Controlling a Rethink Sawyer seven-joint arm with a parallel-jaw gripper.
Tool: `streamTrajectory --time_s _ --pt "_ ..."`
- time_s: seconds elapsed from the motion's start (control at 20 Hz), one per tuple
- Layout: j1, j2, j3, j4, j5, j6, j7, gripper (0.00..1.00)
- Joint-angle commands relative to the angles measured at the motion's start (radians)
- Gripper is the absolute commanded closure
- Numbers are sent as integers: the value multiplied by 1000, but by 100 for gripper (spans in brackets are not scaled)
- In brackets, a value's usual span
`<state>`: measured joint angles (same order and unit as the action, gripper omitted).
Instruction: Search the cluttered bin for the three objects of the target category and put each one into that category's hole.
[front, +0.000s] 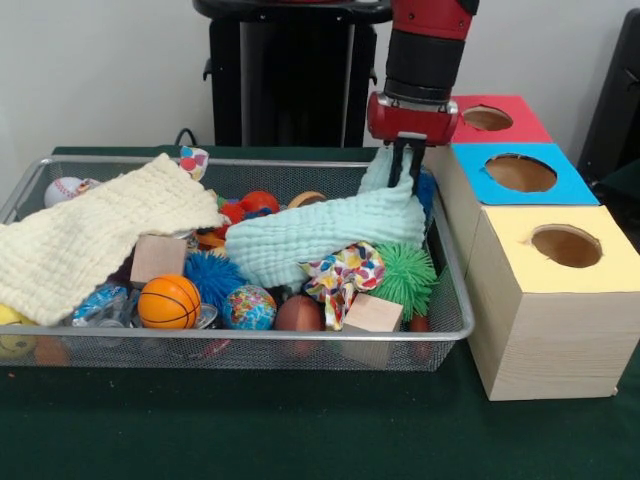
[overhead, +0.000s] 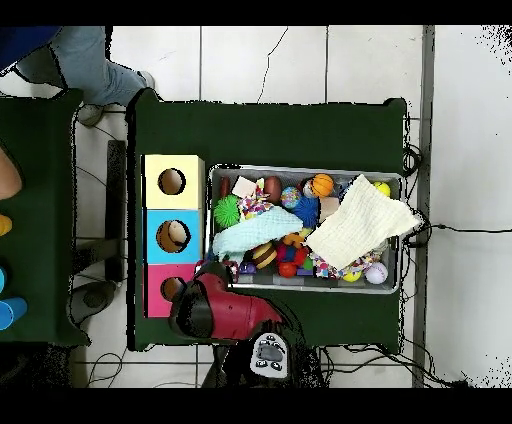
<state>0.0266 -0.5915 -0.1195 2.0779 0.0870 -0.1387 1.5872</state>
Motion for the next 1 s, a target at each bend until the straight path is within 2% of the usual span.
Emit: streamTrajectory --time_s 0.05,0.2,0.3,0.4,0.45,0.7,0.8,0.9,1.0 --pt "70 45 -96 -50 93 21 209 100" --pt "61 69 -98 -67 89 26 197 100" --pt "44 108 -71 -70 91 18 208 100" --pt "19 113 -33 -63 85 24 216 100" --pt "-8 115 2 -54 85 29 226 0" --pt "-26 118 32 -47 85 12 238 0" --pt "-19 96 32 -26 114 10 273 0" --pt "-8 40 27 -10 122 51 265 0" --pt "2 -44 22 3 137 136 254 0"
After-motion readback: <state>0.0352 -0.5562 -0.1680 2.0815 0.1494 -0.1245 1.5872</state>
